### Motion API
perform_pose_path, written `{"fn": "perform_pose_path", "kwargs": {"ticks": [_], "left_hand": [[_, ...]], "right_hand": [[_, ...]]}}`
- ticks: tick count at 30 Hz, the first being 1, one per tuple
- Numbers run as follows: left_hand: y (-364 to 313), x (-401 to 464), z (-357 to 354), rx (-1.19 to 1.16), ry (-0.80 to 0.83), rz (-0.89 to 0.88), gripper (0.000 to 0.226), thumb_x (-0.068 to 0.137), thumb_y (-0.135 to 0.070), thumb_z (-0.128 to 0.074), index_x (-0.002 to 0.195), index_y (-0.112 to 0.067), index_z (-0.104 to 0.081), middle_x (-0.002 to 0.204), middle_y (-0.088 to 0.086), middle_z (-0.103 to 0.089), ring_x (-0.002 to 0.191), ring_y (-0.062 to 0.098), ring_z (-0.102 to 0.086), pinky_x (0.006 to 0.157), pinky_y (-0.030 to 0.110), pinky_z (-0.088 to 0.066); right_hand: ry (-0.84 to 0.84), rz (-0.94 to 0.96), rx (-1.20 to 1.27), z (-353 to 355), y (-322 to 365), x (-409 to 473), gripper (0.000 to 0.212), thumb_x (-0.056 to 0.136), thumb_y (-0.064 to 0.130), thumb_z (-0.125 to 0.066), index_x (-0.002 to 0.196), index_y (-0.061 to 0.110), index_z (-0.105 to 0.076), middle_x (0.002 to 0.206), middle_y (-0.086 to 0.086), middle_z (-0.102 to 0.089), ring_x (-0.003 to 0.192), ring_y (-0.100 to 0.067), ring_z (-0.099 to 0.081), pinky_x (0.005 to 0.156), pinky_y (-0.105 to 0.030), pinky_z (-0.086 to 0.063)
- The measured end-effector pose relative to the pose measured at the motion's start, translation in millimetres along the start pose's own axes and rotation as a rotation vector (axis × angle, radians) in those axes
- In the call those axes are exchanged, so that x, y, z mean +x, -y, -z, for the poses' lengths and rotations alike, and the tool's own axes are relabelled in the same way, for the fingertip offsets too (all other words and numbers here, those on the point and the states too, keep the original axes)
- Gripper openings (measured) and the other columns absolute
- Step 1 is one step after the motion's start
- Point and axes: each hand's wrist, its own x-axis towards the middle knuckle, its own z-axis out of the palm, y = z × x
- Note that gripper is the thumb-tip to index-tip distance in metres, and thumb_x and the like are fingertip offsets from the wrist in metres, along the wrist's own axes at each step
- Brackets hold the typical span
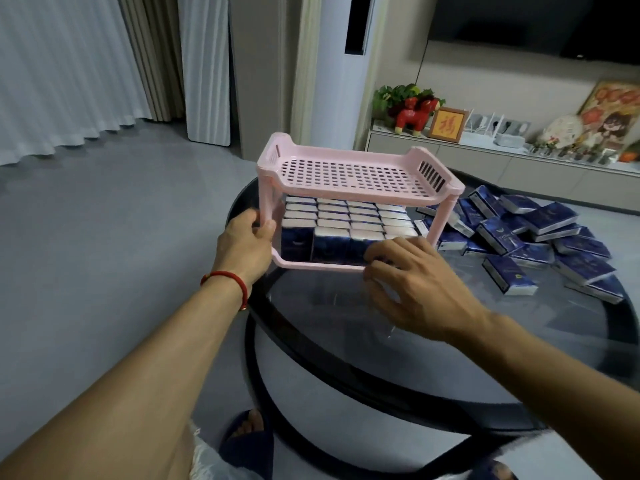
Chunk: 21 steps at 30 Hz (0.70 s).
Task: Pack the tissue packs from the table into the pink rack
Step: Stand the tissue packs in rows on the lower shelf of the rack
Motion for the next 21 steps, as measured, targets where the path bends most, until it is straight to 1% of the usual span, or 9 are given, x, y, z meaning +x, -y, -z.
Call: {"fn": "perform_pose_path", "kwargs": {"ticks": [3, 5, 8, 11, 13, 15, 17, 19, 21], "left_hand": [[12, 4, -4, 0.026, 0.008, -0.020, 0.018, 0.098, -0.042, -0.056, 0.105, -0.030, -0.067, 0.102, -0.001, -0.075, 0.092, 0.026, -0.072, 0.088, 0.049, -0.061], [19, 5, -5, 0.029, 0.022, -0.026, 0.020, 0.095, -0.046, -0.057, 0.106, -0.032, -0.065, 0.101, -0.003, -0.075, 0.093, 0.025, -0.073, 0.088, 0.049, -0.061], [16, 0, -4, -0.011, 0.030, -0.015, 0.019, 0.094, -0.044, -0.059, 0.108, -0.034, -0.066, 0.103, -0.003, -0.076, 0.093, 0.025, -0.074, 0.088, 0.051, -0.061], [8, -7, 0, 0.005, 0.056, 0.031, 0.020, 0.095, -0.039, -0.063, 0.113, -0.030, -0.065, 0.106, -0.001, -0.075, 0.094, 0.024, -0.074, 0.089, 0.050, -0.061], [-2, -17, 3, 0.097, 0.033, 0.067, 0.040, 0.084, -0.044, -0.069, 0.118, -0.025, -0.059, 0.109, 0.002, -0.072, 0.096, 0.027, -0.071, 0.090, 0.049, -0.060], [-15, -37, 8, 0.209, -0.060, 0.056, 0.047, 0.084, -0.033, -0.075, 0.122, -0.020, -0.051, 0.112, 0.005, -0.064, 0.097, 0.028, -0.065, 0.086, 0.042, -0.056], [-24, -60, 7, 0.234, -0.100, -0.035, 0.035, 0.087, -0.019, -0.074, 0.115, -0.020, -0.053, 0.107, 0.002, -0.061, 0.093, 0.023, -0.061, 0.077, 0.035, -0.049], [-32, -83, -3, 0.183, -0.018, -0.144, 0.024, 0.088, -0.012, -0.070, 0.105, -0.024, -0.059, 0.100, -0.005, -0.064, 0.083, 0.014, -0.063, 0.071, 0.028, -0.049], [-34, -98, -19, 0.131, 0.143, -0.240, 0.020, 0.089, -0.014, -0.070, 0.100, -0.030, -0.064, 0.096, -0.012, -0.067, 0.078, 0.004, -0.065, 0.075, 0.025, -0.056]], "right_hand": [[0.080, -0.203, -0.098, 0, -36, -51, 0.027, 0.095, 0.039, -0.050, 0.100, 0.022, -0.071, 0.106, -0.001, -0.066, 0.096, -0.021, -0.061, 0.084, -0.037, -0.046], [0.137, -0.513, -0.113, -7, -60, -75, 0.030, 0.093, 0.041, -0.058, 0.115, 0.023, -0.065, 0.118, -0.003, -0.061, 0.109, -0.023, -0.058, 0.091, -0.041, -0.046], [0.233, -0.970, -0.132, -21, -92, -101, 0.053, 0.093, 0.047, -0.062, 0.137, 0.021, -0.047, 0.135, -0.014, -0.048, 0.122, -0.035, -0.048, 0.096, -0.052, -0.046], [0.269, -1.140, -0.044, -29, -110, -114, 0.047, 0.094, 0.048, -0.059, 0.131, 0.021, -0.046, 0.134, -0.020, -0.051, 0.119, -0.043, -0.049, 0.094, -0.054, -0.045], [0.224, -1.158, 0.058, -26, -114, -118, 0.033, 0.096, 0.042, -0.060, 0.122, 0.025, -0.051, 0.125, -0.018, -0.058, 0.110, -0.040, -0.055, 0.091, -0.053, -0.048], [0.143, -1.162, 0.219, -12, -109, -116, 0.025, 0.094, 0.041, -0.061, 0.115, 0.027, -0.059, 0.116, -0.012, -0.064, 0.097, -0.032, -0.062, 0.085, -0.049, -0.053], [0.030, -1.187, 0.543, 9, -96, -109, 0.025, 0.095, 0.042, -0.056, 0.102, 0.019, -0.066, 0.102, -0.012, -0.068, 0.078, -0.023, -0.061, 0.071, -0.038, -0.052], [-0.100, -1.309, 1.009, 28, -75, -98, 0.029, 0.098, 0.037, -0.050, 0.093, 0.010, -0.062, 0.094, -0.020, -0.064, 0.072, -0.022, -0.053, 0.064, -0.035, -0.042], [-0.093, -1.374, 1.304, 42, -53, -85, 0.023, 0.099, 0.031, -0.050, 0.094, 0.009, -0.057, 0.090, -0.017, -0.058, 0.074, -0.022, -0.050, 0.063, -0.030, -0.039]]}}
